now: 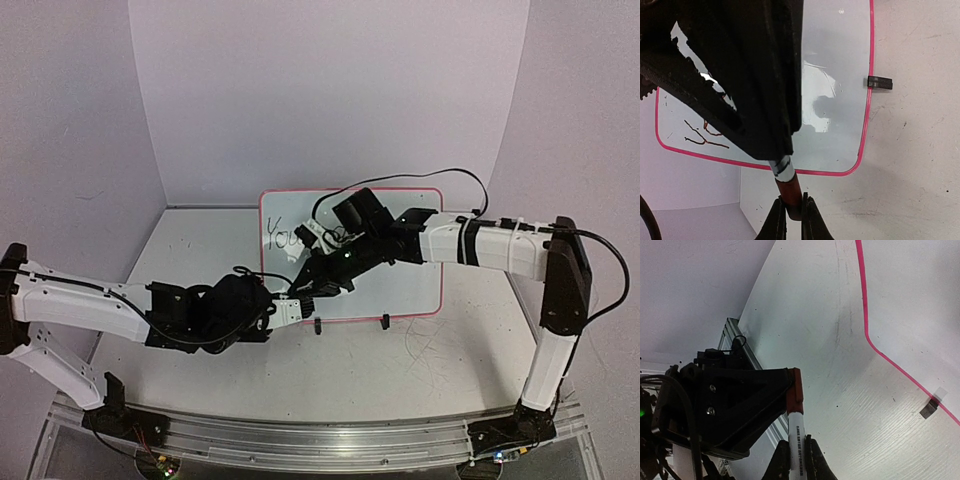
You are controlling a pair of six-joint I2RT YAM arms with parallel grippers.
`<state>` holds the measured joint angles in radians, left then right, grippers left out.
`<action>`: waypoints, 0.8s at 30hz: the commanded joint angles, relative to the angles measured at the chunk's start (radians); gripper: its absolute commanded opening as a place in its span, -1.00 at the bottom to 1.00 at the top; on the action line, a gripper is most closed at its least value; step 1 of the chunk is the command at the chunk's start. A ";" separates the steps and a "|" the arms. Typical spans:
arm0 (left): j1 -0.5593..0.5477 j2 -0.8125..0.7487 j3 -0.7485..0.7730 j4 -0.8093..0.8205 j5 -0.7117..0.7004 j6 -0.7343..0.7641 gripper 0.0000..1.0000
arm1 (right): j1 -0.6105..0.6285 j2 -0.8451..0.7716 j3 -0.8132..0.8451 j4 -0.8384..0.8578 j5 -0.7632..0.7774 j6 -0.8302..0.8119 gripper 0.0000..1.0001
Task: Write a sentence on the whiteboard
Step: Insert the whiteboard marker without the cap into the pen cap, then put down the whiteboard marker at the center of the board.
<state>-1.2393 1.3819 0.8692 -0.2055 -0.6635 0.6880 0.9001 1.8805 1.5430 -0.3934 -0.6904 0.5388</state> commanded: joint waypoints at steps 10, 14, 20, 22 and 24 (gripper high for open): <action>-0.095 -0.058 0.023 0.261 0.009 -0.024 -1.00 | 0.032 -0.097 -0.130 0.252 -0.005 0.159 -0.69; -0.093 -0.060 0.008 0.134 0.087 -0.144 -1.00 | -0.009 -0.200 -0.204 0.251 0.014 0.097 -0.07; -0.088 -0.091 -0.045 0.070 0.143 -0.316 -1.00 | -0.140 -0.464 -0.346 0.252 0.096 0.016 0.82; -0.077 -0.115 -0.064 0.059 0.179 -0.364 -1.00 | -0.173 -0.557 -0.361 0.245 0.167 -0.023 0.96; -0.068 -0.137 -0.084 0.054 0.228 -0.413 -1.00 | -0.194 -0.626 -0.365 0.221 0.245 -0.068 0.97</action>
<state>-1.3243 1.3182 0.8192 -0.1329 -0.5422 0.4250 0.7479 1.4242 1.1731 -0.2058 -0.6025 0.5779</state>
